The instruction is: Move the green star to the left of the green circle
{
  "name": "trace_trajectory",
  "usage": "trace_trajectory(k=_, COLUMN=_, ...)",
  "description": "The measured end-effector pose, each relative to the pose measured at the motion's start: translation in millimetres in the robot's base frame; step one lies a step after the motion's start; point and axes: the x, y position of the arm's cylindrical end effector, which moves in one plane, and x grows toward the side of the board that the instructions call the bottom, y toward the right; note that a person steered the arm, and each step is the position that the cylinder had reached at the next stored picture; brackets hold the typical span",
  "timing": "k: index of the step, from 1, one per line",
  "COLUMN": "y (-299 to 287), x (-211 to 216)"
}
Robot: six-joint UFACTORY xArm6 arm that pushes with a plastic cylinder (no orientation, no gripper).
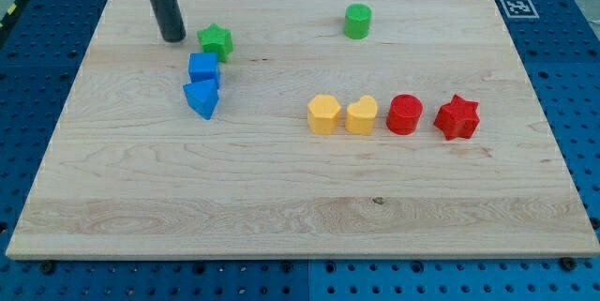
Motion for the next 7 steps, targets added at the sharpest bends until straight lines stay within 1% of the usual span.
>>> trace_trajectory(k=1, y=8, x=11)
trace_trajectory(k=2, y=34, x=11)
trace_trajectory(k=4, y=124, x=23)
trace_trajectory(k=5, y=159, x=22)
trace_trajectory(k=6, y=168, x=16)
trace_trajectory(k=7, y=143, x=14)
